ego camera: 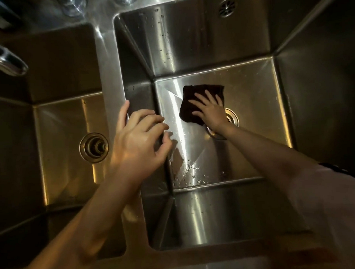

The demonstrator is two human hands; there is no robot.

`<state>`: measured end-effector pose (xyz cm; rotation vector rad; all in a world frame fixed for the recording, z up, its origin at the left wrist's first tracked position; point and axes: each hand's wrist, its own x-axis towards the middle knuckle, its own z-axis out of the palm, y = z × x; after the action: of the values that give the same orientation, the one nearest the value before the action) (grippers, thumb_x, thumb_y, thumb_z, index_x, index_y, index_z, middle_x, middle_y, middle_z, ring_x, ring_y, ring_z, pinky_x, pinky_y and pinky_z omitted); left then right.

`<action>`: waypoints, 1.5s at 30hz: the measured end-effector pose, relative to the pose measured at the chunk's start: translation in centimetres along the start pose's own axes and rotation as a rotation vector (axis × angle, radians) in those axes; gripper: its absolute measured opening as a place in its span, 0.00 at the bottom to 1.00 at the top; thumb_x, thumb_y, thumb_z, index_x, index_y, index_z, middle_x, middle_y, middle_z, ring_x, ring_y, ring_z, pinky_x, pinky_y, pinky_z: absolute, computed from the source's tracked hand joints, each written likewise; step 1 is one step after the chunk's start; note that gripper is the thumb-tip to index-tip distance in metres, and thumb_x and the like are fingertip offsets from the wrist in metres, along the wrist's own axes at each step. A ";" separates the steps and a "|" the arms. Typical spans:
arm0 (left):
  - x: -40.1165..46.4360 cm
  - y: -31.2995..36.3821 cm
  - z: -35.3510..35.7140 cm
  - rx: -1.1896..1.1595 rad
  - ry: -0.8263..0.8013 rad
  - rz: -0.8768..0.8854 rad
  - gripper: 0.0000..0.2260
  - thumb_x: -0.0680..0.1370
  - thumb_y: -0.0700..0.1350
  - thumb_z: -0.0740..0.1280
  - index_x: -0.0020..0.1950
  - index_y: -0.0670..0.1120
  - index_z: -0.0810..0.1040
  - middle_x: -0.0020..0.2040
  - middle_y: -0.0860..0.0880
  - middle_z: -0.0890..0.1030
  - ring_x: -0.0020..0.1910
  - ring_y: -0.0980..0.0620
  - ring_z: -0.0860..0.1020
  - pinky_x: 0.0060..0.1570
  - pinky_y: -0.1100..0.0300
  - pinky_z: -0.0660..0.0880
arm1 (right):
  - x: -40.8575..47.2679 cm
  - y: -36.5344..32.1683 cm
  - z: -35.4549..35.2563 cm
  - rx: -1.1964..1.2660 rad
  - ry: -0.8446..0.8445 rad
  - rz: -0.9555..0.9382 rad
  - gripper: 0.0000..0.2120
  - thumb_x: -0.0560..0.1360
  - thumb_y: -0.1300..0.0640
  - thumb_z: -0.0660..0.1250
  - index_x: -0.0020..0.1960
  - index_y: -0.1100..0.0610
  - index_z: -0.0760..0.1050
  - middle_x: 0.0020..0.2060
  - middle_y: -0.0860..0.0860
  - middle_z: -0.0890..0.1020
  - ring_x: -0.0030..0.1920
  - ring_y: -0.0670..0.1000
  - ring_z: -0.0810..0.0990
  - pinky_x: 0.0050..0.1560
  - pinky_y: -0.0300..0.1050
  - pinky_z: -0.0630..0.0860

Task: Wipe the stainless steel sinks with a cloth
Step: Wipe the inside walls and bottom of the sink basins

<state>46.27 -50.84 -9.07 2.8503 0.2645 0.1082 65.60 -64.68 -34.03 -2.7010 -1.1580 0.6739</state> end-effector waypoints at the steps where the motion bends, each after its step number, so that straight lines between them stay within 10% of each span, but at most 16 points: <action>1: -0.1 0.0 0.1 -0.001 0.003 0.001 0.11 0.77 0.46 0.63 0.47 0.44 0.84 0.50 0.48 0.84 0.56 0.47 0.78 0.73 0.41 0.56 | 1.3 0.3 -0.5 -0.018 -0.003 -0.021 0.22 0.80 0.43 0.55 0.74 0.41 0.61 0.76 0.44 0.59 0.78 0.53 0.51 0.75 0.57 0.49; 45: 0.4 0.4 -0.6 0.030 -0.080 -0.003 0.11 0.76 0.46 0.62 0.48 0.46 0.84 0.51 0.49 0.83 0.56 0.49 0.78 0.73 0.40 0.53 | -2.1 5.4 -2.0 0.081 0.029 0.188 0.23 0.80 0.44 0.56 0.74 0.42 0.61 0.76 0.44 0.59 0.78 0.52 0.51 0.75 0.56 0.48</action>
<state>46.68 -51.03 -8.40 2.8757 0.2562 -0.0108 68.73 -69.85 -33.00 -2.7637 -0.8577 0.6869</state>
